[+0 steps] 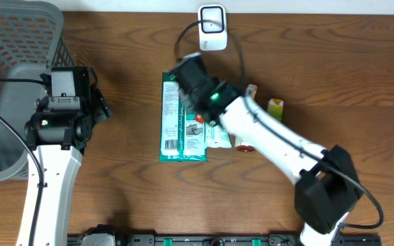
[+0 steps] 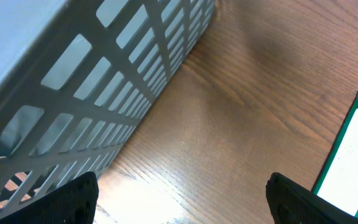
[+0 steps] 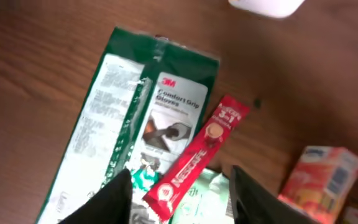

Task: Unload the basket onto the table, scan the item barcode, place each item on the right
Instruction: 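Lift the stick and move it toward the white scanner, then hold the stick's barcode under the scanner window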

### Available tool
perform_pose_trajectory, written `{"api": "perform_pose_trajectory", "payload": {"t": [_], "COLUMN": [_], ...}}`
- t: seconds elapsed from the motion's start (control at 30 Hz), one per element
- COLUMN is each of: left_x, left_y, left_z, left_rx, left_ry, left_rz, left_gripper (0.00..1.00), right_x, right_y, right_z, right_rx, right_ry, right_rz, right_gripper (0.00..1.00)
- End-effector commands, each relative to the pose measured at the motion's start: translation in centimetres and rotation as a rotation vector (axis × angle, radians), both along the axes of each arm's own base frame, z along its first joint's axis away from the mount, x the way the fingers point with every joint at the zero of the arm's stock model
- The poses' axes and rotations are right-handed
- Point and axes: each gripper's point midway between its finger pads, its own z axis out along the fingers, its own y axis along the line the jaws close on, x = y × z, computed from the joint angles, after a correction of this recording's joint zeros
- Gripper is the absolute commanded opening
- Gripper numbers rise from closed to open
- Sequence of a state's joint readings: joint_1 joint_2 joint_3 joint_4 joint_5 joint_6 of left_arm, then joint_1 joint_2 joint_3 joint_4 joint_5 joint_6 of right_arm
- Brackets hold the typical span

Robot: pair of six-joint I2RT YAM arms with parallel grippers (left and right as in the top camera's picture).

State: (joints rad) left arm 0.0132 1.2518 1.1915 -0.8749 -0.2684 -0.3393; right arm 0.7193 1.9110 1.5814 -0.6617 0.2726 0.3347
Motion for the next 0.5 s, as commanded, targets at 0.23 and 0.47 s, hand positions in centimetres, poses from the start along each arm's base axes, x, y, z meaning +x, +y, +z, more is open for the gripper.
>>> {"api": "perform_pose_trajectory", "payload": {"t": [0.23,0.47], "left_x": [0.0,0.0], "left_y": [0.4,0.4], "left_z": [0.5,0.5], "left_rx": [0.016,0.016], "left_ry": [-0.008,-0.008], "left_rz": [0.005,0.005], "left_gripper": [0.87,0.87], "right_x": [2.6,2.4], "right_y": [-5.3,-5.2], "right_z": [-3.3,-7.7], "right_rx": [0.470,0.447], "right_ry": [0.376,0.438], "right_rz": [-0.297,-0.339], "right_gripper": [0.44,0.43]}}
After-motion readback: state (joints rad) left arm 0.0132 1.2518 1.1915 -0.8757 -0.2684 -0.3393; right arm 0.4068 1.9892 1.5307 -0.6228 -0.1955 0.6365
